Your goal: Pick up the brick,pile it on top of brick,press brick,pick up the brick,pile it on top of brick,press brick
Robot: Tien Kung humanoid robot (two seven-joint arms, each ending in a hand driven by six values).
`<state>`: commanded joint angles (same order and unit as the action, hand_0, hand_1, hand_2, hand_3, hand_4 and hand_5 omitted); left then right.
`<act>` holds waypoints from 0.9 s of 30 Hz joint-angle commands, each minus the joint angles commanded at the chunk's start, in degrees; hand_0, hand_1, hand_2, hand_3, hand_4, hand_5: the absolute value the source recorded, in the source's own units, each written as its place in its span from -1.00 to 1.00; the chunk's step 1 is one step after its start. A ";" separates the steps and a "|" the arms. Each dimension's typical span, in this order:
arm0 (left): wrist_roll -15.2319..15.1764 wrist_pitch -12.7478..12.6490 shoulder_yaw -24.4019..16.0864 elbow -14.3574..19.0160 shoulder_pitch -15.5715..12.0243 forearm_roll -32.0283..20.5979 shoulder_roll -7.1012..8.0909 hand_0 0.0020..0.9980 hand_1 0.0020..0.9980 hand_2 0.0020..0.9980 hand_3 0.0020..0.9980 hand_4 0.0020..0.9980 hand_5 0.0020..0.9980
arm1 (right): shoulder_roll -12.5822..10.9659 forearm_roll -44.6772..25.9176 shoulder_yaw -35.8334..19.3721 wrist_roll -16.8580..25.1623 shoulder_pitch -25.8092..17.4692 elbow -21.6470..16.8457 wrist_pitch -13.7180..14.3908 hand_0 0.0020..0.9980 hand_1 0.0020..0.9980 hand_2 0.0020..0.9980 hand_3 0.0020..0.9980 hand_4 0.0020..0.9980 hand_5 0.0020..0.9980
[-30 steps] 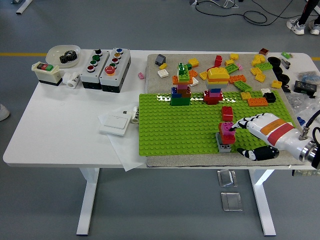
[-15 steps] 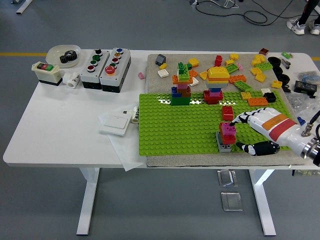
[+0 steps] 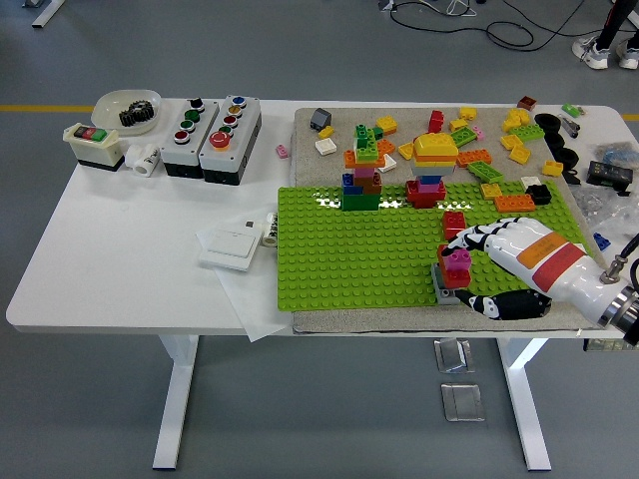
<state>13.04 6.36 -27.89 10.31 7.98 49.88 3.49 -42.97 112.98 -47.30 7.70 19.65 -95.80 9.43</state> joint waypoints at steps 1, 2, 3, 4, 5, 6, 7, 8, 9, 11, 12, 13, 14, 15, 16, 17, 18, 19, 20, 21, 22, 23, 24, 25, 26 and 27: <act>0.00 0.00 0.03 0.00 0.01 -0.02 0.00 0.58 0.39 0.19 0.07 0.04 0.01 | 0.00 -0.01 0.04 0.00 0.01 0.01 -0.02 0.18 0.20 0.47 0.33 0.38 -0.35; -0.03 0.00 0.16 0.00 0.03 -0.18 0.01 0.58 0.39 0.19 0.07 0.04 0.01 | 0.03 -0.06 0.12 0.01 0.06 0.16 -0.07 0.18 0.20 0.47 0.33 0.38 -0.35; -0.05 0.00 0.21 0.00 0.05 -0.25 0.02 0.58 0.39 0.19 0.07 0.04 0.01 | 0.04 -0.10 0.26 0.03 0.13 0.35 -0.13 0.18 0.20 0.47 0.33 0.38 -0.35; -0.05 0.00 0.22 0.00 0.06 -0.26 0.02 0.58 0.39 0.19 0.07 0.04 0.01 | 0.06 -0.14 0.43 0.06 0.20 0.54 -0.18 0.18 0.20 0.47 0.33 0.38 -0.35; -0.04 0.00 0.20 0.00 0.07 -0.24 0.03 0.58 0.39 0.19 0.07 0.04 0.01 | 0.07 -0.15 0.57 0.06 0.26 0.67 -0.23 0.18 0.20 0.47 0.33 0.38 -0.35; -0.01 0.00 0.12 0.00 0.08 -0.19 0.03 0.58 0.39 0.19 0.07 0.04 0.01 | 0.08 -0.13 0.85 0.06 0.36 0.89 -0.34 0.18 0.21 0.47 0.33 0.38 -0.36; 0.01 -0.02 0.04 0.00 0.10 -0.14 0.04 0.58 0.39 0.19 0.07 0.04 0.01 | 0.14 -0.05 1.16 0.06 0.40 1.07 -0.51 0.18 0.21 0.47 0.33 0.38 -0.36; 0.02 -0.03 0.00 0.00 0.10 -0.12 0.04 0.58 0.39 0.19 0.07 0.04 0.01 | 0.18 0.00 1.36 0.05 0.41 1.18 -0.62 0.18 0.21 0.47 0.33 0.38 -0.36; 0.03 -0.04 -0.08 0.00 0.11 -0.06 0.04 0.58 0.39 0.19 0.07 0.04 0.01 | 0.22 0.02 1.54 0.09 0.39 1.23 -0.66 0.18 0.21 0.47 0.33 0.38 -0.36; 0.07 -0.10 -0.26 0.00 0.14 0.11 0.03 0.58 0.39 0.19 0.07 0.04 0.01 | 0.34 0.05 2.05 0.20 0.30 1.33 -0.68 0.18 0.21 0.47 0.33 0.38 -0.36; 0.07 -0.11 -0.29 0.00 0.15 0.14 0.03 0.57 0.39 0.19 0.07 0.04 0.01 | 0.36 0.05 2.14 0.21 0.28 1.34 -0.68 0.17 0.20 0.46 0.32 0.38 -0.36; 0.07 -0.13 -0.34 0.00 0.17 0.18 0.03 0.57 0.39 0.19 0.07 0.04 0.01 | 0.39 0.09 2.31 0.22 0.25 1.38 -0.70 0.17 0.20 0.46 0.32 0.38 -0.36; 0.08 -0.14 -0.41 0.00 0.18 0.25 0.03 0.57 0.39 0.19 0.07 0.04 0.01 | 0.39 0.12 2.48 0.24 0.23 1.40 -0.73 0.17 0.20 0.46 0.32 0.38 -0.36; 0.10 -0.15 -0.54 0.00 0.18 0.39 0.03 0.57 0.39 0.19 0.07 0.04 0.01 | 0.34 0.13 2.69 0.27 0.23 1.43 -0.77 0.17 0.20 0.46 0.32 0.38 -0.36; 0.11 -0.15 -0.58 0.00 0.19 0.44 0.03 0.57 0.39 0.19 0.07 0.04 0.01 | 0.32 0.13 2.76 0.27 0.23 1.44 -0.78 0.17 0.20 0.46 0.32 0.38 -0.36; 0.12 -0.14 -0.60 0.00 0.19 0.50 0.02 0.57 0.39 0.19 0.07 0.04 0.01 | 0.27 0.11 2.95 0.28 0.19 1.49 -0.83 0.17 0.20 0.46 0.32 0.38 -0.36; 0.11 -0.14 -0.60 0.00 0.18 0.51 0.01 0.58 0.39 0.19 0.07 0.05 0.01 | 0.24 0.09 3.09 0.29 0.17 1.56 -0.88 0.17 0.18 0.46 0.32 0.37 -0.37; 0.11 -0.13 -0.57 0.00 0.17 0.50 0.01 0.58 0.39 0.19 0.07 0.05 0.01 | 0.21 0.07 3.25 0.29 0.13 1.64 -0.94 0.17 0.18 0.46 0.32 0.37 -0.37; 0.11 -0.13 -0.56 0.00 0.15 0.49 0.00 0.58 0.39 0.19 0.07 0.05 0.01 | 0.22 0.05 3.39 0.29 0.12 1.79 -1.01 0.17 0.18 0.46 0.32 0.37 -0.37; 0.11 -0.12 -0.56 0.00 0.11 0.48 -0.01 0.58 0.39 0.19 0.07 0.05 0.01 | 0.23 0.03 3.53 0.28 0.12 1.95 -1.08 0.17 0.18 0.46 0.32 0.37 -0.37; 0.10 -0.12 -0.44 0.00 0.08 0.38 -0.01 0.58 0.39 0.19 0.07 0.05 0.01 | 0.26 -0.02 3.74 0.28 0.15 2.20 -1.15 0.17 0.18 0.46 0.32 0.37 -0.37; 0.07 -0.11 -0.28 0.00 0.05 0.23 -0.01 0.58 0.39 0.19 0.07 0.05 0.01 | 0.30 -0.07 3.93 0.28 0.21 2.46 -1.19 0.17 0.18 0.46 0.32 0.37 -0.37; 0.06 -0.11 -0.21 0.00 0.04 0.17 -0.01 0.58 0.39 0.19 0.07 0.05 0.01 | 0.32 -0.10 4.00 0.28 0.23 2.57 -1.21 0.17 0.17 0.45 0.31 0.35 -0.38; 0.05 -0.10 -0.14 0.00 0.03 0.11 -0.01 0.58 0.39 0.19 0.07 0.05 0.01 | 0.35 -0.13 4.07 0.29 0.27 2.73 -1.22 0.17 0.17 0.45 0.31 0.35 -0.38; 0.03 -0.09 0.00 0.00 0.01 0.00 -0.01 0.58 0.39 0.19 0.07 0.05 0.01 | 0.42 -0.21 4.18 0.32 0.37 3.07 -1.23 0.17 0.17 0.45 0.31 0.35 -0.38; 0.02 -0.09 0.05 0.00 0.00 -0.04 0.00 0.58 0.39 0.19 0.07 0.05 0.01 | 0.44 -0.24 4.22 0.34 0.41 3.20 -1.23 0.17 0.17 0.45 0.31 0.35 -0.38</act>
<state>13.06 6.27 -27.84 10.31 7.99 49.84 3.49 -42.53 112.75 -43.08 8.04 20.06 -92.60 8.19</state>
